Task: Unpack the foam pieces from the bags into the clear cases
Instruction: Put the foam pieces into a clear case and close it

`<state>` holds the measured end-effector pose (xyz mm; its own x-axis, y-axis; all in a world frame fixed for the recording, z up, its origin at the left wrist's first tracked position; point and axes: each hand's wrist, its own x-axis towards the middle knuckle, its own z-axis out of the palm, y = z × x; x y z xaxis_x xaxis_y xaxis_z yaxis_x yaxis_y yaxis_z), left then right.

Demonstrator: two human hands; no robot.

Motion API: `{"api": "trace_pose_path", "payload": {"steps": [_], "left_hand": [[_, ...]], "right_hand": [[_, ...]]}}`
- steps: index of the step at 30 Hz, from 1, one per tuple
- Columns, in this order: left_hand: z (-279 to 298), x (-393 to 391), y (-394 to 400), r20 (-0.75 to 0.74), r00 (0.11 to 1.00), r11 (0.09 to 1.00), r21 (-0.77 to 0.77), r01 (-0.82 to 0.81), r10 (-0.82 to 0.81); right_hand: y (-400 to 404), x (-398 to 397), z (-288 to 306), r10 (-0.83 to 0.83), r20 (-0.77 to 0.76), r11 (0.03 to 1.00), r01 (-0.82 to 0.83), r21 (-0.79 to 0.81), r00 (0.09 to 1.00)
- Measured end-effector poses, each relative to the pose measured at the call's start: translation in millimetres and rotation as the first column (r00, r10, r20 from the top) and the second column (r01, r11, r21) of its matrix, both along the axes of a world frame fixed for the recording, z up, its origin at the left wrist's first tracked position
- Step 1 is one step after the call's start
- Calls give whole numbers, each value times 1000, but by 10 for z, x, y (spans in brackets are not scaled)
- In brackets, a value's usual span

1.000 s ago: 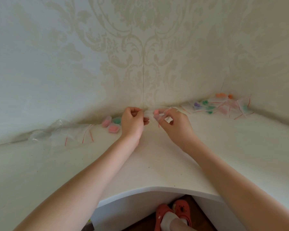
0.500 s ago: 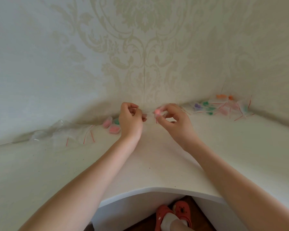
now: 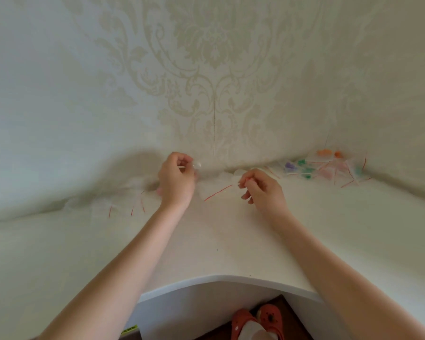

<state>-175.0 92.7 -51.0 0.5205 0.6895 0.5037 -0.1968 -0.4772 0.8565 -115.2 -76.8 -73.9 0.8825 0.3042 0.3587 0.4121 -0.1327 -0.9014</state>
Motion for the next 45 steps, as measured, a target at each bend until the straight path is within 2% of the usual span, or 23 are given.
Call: {"api": "trace_pose_path", "payload": {"steps": [3, 6, 8, 11, 14, 17, 21, 26, 29, 32, 33, 35, 37, 40, 45], "left_hand": [[153, -212, 328, 50, 992, 993, 29, -114, 113], [217, -573, 641, 31, 972, 946, 225, -232, 231], [204, -821, 833, -6, 946, 894, 327, -306, 325], [89, -1075, 1040, -142, 865, 824, 410, -392, 482], [-181, -1179, 1146, -295, 752, 730, 594, -340, 590], [-368, -1211, 1192, -408, 712, 752, 607, -256, 572], [-305, -1203, 1139, -285, 749, 716, 609, -340, 598], [-148, -1146, 896, -88, 853, 683, 644, -345, 514], [-38, -970, 650, -31, 929, 630, 744, -225, 369], [-47, -651, 364, -214, 963, 560, 824, 89, 162], [-96, -533, 275, -311, 942, 524, 827, 204, 124], [-225, -323, 126, -466, 872, 465, 811, 354, 148], [-336, -187, 46, -528, 836, 496, 772, 397, 153], [-407, -143, 26, -493, 869, 577, 720, 385, 36], [-435, -144, 68, -471, 867, 693, 571, 441, -164]], "right_hand": [[-26, 12, -4, -54, 31, 997, 56, -61, 998], [-24, 6, -40, -62, 39, 992, 66, -111, 997], [-15, 1, -60, -51, 42, 990, 56, -127, 998], [-8, -11, -57, -53, 53, 988, 60, -145, 997], [-22, -6, -63, -62, 62, 982, 72, -173, 996], [-24, -8, -85, -63, 63, 978, 74, -193, 996], [-19, -9, -79, -62, 89, 975, 80, -209, 994], [-8, -5, -45, -71, 97, 979, 88, -185, 993], [-7, -29, -12, -41, 37, 994, 45, -98, 998], [3, -67, 23, -32, -1, 998, 32, -62, 999], [2, -70, 23, -31, -10, 998, 30, -62, 999], [-5, -54, 7, -34, -3, 996, 33, -85, 999], [3, -40, -12, -34, 47, 988, 40, -149, 998], [58, 0, -64, -16, 133, 959, 52, -277, 991], [154, -58, -88, 113, 289, 833, 68, -549, 951]]}}
